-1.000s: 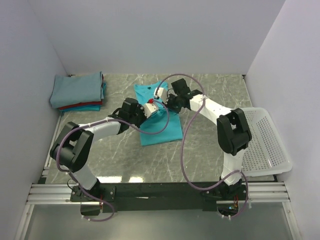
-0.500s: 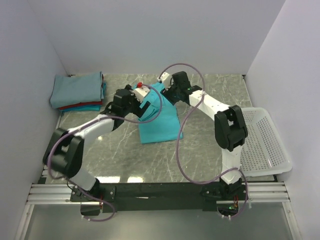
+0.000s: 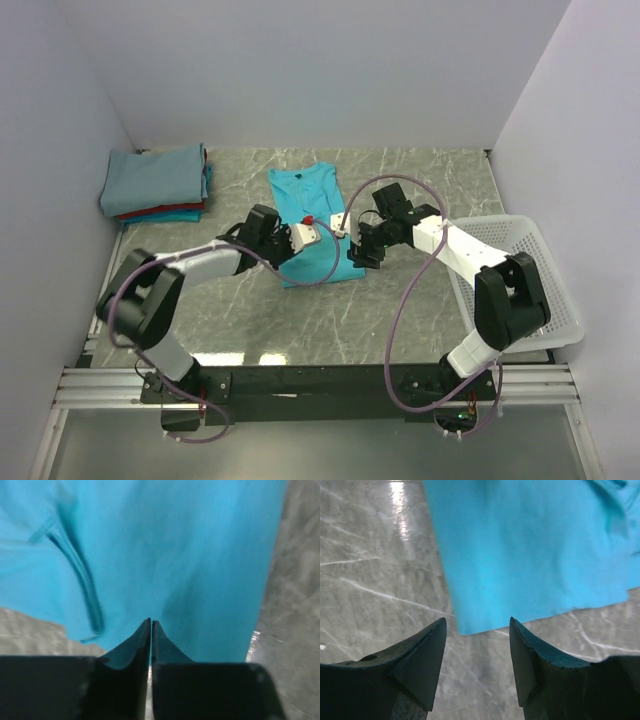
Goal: Fold and stack the t-shirts
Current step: Fold the tshirt
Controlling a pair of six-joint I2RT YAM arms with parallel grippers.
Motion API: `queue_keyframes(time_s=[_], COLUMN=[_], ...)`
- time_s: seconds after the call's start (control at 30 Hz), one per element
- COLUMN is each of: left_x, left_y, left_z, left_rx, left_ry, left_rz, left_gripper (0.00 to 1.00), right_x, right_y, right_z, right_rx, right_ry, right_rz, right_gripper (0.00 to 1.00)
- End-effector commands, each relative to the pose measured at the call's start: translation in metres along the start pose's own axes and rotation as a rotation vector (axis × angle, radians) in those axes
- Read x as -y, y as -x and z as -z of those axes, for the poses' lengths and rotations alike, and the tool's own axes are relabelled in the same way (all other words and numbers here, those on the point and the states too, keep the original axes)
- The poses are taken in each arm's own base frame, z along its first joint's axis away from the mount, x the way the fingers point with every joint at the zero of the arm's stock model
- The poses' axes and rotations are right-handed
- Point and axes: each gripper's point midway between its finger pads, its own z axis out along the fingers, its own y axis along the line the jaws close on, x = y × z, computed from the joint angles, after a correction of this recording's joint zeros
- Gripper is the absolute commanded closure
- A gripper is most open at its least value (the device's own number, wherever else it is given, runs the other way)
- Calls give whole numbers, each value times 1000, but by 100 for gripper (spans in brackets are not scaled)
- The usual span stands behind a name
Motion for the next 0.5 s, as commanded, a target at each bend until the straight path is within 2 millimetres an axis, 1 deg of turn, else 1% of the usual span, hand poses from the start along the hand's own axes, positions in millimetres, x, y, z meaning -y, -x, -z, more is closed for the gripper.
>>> queue_keyframes(time_s=[0.0, 0.03, 0.07, 0.1, 0.23, 0.27, 0.37, 0.47], left_x=[-15, -19, -33, -38, -44, -45, -47, -51], left_y=[-2, -4, -4, -4, -9, -12, -25, -33], left_z=[-13, -16, -19, -21, -27, -34, -43, -48], left_rx=[-49, -60, -60, -59, -90, -109, -157, -178], left_ry=[19, 42, 108, 129, 143, 134, 133, 140], left_rz=[35, 58, 57, 58, 77, 82, 107, 125], left_gripper=[94, 99, 99, 99, 99, 99, 99, 99], right_x=[-2, -2, -3, -2, -3, -5, -5, -10], right_y=[11, 12, 10, 9, 9, 7, 6, 7], right_z=[0, -1, -3, -4, -8, -9, -10, -9], right_rx=[71, 73, 70, 70, 74, 72, 69, 75], right_ry=[10, 14, 22, 21, 38, 42, 44, 63], right_rz=[35, 36, 26, 11, -2, -3, -4, -2], right_gripper=[40, 41, 41, 41, 42, 42, 42, 42])
